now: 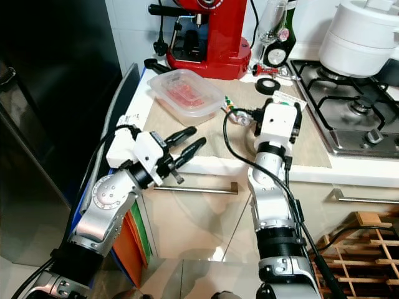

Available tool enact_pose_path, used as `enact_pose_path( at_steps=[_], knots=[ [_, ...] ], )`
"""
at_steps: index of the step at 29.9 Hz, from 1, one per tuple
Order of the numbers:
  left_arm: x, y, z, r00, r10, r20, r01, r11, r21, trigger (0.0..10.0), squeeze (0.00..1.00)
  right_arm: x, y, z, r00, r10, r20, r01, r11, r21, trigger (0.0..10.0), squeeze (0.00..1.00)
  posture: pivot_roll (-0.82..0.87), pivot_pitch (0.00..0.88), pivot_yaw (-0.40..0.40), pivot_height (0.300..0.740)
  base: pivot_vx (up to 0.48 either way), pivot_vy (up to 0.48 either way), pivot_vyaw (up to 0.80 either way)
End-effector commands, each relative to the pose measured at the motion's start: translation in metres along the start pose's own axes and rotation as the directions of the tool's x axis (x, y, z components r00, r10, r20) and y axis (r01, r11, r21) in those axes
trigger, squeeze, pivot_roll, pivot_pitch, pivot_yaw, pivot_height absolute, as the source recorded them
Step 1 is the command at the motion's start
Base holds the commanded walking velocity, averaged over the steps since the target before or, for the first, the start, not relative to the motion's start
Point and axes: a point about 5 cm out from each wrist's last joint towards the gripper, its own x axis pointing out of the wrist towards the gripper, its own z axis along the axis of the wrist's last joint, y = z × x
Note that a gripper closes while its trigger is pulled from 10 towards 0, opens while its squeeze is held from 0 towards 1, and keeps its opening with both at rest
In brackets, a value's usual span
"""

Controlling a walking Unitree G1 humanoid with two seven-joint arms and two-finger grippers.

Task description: Restocking fridge

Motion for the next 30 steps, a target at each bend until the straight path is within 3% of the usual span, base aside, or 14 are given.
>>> enact_pose_path(
  at_steps=[1, 8, 17, 18, 19, 30],
  knots=[
    [0.003, 0.001, 0.005, 1.000, 0.002, 0.011, -0.002, 1.000, 0.004, 10.0, 0.00, 0.004, -0.002, 0.001, 1.000, -0.014, 0.000, 0.014, 1.000, 0.010, 10.0, 0.00, 0.14, 0.011, -0.020, 0.730, 0.000, 0.000, 0.00],
    [0.002, 0.001, 0.006, 1.000, 0.008, 0.010, -0.008, 1.000, -0.005, 10.0, 0.00, 0.007, -0.002, 0.000, 0.999, -0.029, -0.013, 0.029, 0.999, 0.019, 10.0, 0.00, 0.14, 0.016, -0.019, 0.730, 0.000, 0.000, 0.00],
    [0.003, 0.003, 0.007, 1.000, 0.005, 0.001, -0.005, 1.000, -0.014, 10.0, 0.00, 0.005, -0.001, -0.009, 0.994, -0.052, -0.101, 0.058, 0.997, 0.057, 10.0, 0.00, 0.14, 0.016, -0.020, 0.730, 0.000, 0.000, 0.00],
    [0.003, 0.003, 0.007, 1.000, 0.005, 0.000, -0.005, 1.000, -0.014, 10.0, 0.00, 0.005, -0.002, -0.010, 0.992, -0.056, -0.115, 0.063, 0.996, 0.062, 8.9, 0.00, 0.14, 0.015, -0.020, 0.730, 0.000, 0.000, 0.00],
    [0.003, 0.003, 0.007, 1.000, 0.004, -0.001, -0.004, 1.000, -0.014, 10.0, 0.00, 0.004, -0.003, -0.012, 0.989, -0.058, -0.135, 0.069, 0.995, 0.072, 0.0, 0.00, 0.14, 0.015, -0.020, 0.730, 0.000, 0.000, 0.00],
    [0.004, 0.005, 0.006, 1.000, 0.008, -0.011, -0.009, 0.999, -0.039, 10.0, 0.00, 0.003, -0.005, -0.025, 0.967, -0.070, -0.245, 0.095, 0.991, 0.091, 0.0, 0.00, 0.14, 0.014, -0.021, 0.730, 0.000, 0.000, 0.00]
  ],
)
